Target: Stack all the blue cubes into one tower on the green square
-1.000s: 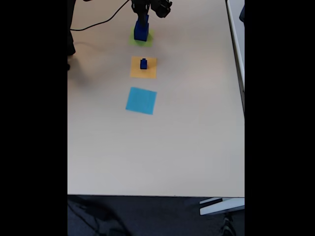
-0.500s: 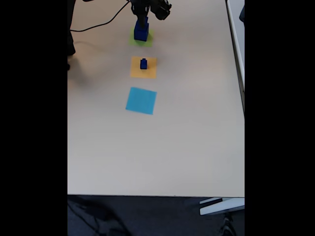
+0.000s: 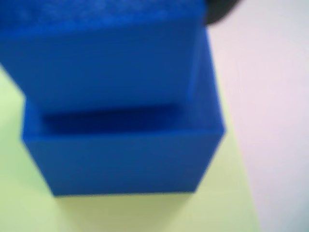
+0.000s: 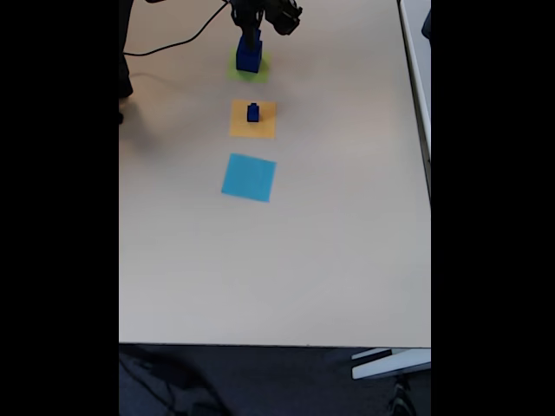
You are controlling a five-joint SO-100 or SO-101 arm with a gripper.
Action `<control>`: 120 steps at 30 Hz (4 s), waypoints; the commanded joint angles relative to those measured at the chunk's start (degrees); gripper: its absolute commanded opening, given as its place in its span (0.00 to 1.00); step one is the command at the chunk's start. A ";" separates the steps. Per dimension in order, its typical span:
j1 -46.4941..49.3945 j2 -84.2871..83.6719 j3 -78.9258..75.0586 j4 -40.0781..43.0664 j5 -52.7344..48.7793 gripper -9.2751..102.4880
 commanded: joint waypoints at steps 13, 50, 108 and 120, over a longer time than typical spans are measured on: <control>-0.18 2.11 -3.43 -2.29 -0.44 0.24; 0.70 2.20 -2.29 -0.26 -5.54 0.08; -0.62 2.02 -1.67 0.35 -6.86 0.23; -1.05 1.49 -2.29 -0.44 -6.86 0.28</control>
